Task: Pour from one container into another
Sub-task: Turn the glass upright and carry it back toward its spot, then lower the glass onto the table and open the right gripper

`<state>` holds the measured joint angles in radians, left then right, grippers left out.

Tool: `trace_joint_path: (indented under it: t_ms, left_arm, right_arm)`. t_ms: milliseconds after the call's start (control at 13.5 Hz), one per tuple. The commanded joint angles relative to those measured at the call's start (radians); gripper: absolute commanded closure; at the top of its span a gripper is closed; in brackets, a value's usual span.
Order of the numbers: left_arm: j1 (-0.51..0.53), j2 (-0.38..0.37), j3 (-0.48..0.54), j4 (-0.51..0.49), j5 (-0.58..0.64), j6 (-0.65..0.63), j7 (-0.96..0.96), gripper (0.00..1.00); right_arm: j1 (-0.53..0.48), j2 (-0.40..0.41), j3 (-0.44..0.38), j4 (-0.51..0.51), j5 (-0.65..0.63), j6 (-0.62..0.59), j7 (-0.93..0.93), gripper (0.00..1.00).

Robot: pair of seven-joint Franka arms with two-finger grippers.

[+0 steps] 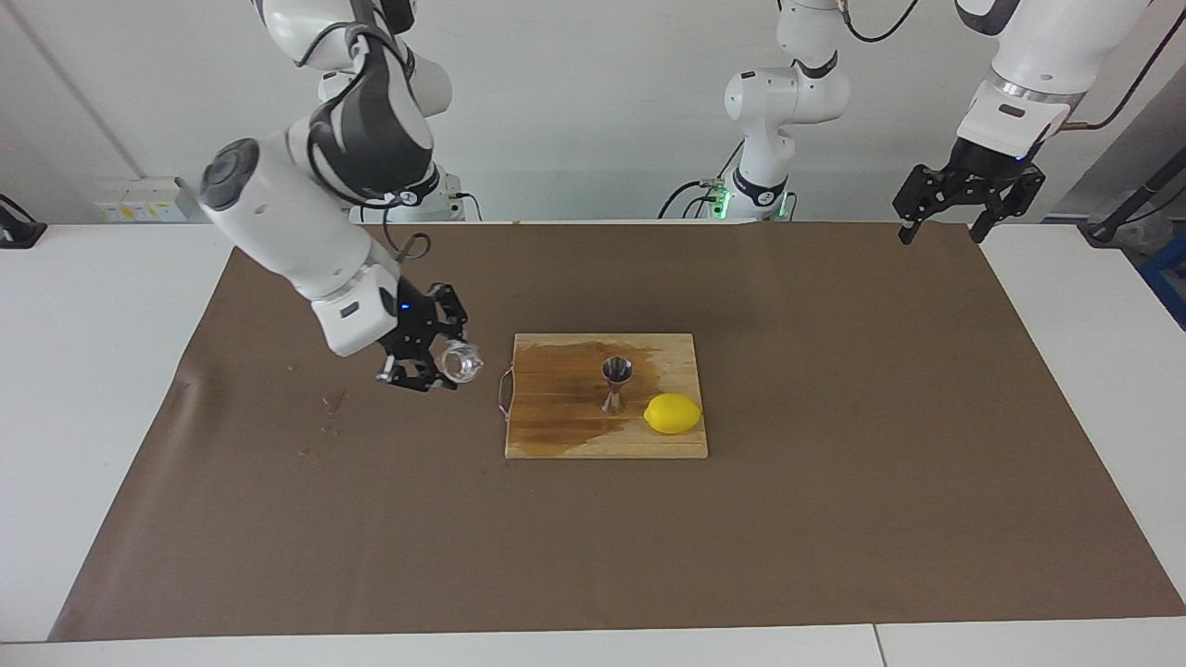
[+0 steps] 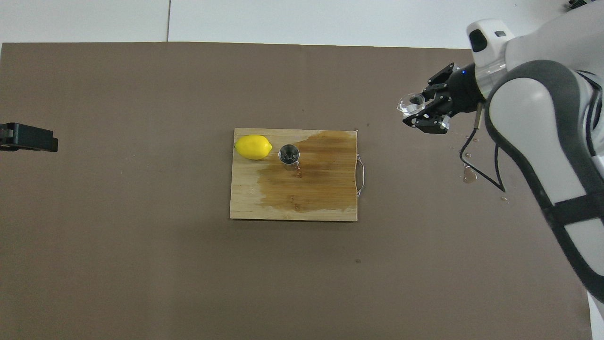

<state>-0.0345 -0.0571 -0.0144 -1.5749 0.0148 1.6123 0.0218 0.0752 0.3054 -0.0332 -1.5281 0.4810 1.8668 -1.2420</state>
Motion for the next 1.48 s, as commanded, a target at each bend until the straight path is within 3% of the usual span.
trace_joint_path:
  t_ms: [0,222,665,886,1255,1403]
  left_arm:
    - [-0.005,-0.024,0.002,-0.033,0.022,0.018,0.01,0.0]
    - [-0.007,-0.023,0.001,-0.033,0.02,0.009,0.01,0.0]
    - [-0.007,-0.024,0.001,-0.033,0.019,0.005,0.01,0.0]
    - [-0.008,-0.024,0.001,-0.031,0.019,0.003,0.01,0.0]
    - [-0.001,-0.024,0.001,-0.033,0.017,-0.005,0.01,0.0]
    - [-0.004,-0.024,0.001,-0.033,0.017,-0.003,0.009,0.0]
  right_arm:
    - [-0.121,-0.121,0.016,-0.248,0.082,0.084,-0.225,1.0]
    - [-0.263,-0.129,0.016,-0.326,0.174,0.063,-0.439,1.0]
    - [-0.431,-0.022,0.016,-0.395,0.379,0.008,-0.85,1.0]
    - [-0.457,0.053,0.016,-0.395,0.448,-0.001,-0.997,1.0]
    - [-0.466,0.087,0.015,-0.405,0.449,-0.031,-1.096,1.0]
    - [-0.466,0.086,0.015,-0.425,0.447,-0.031,-1.143,0.91]
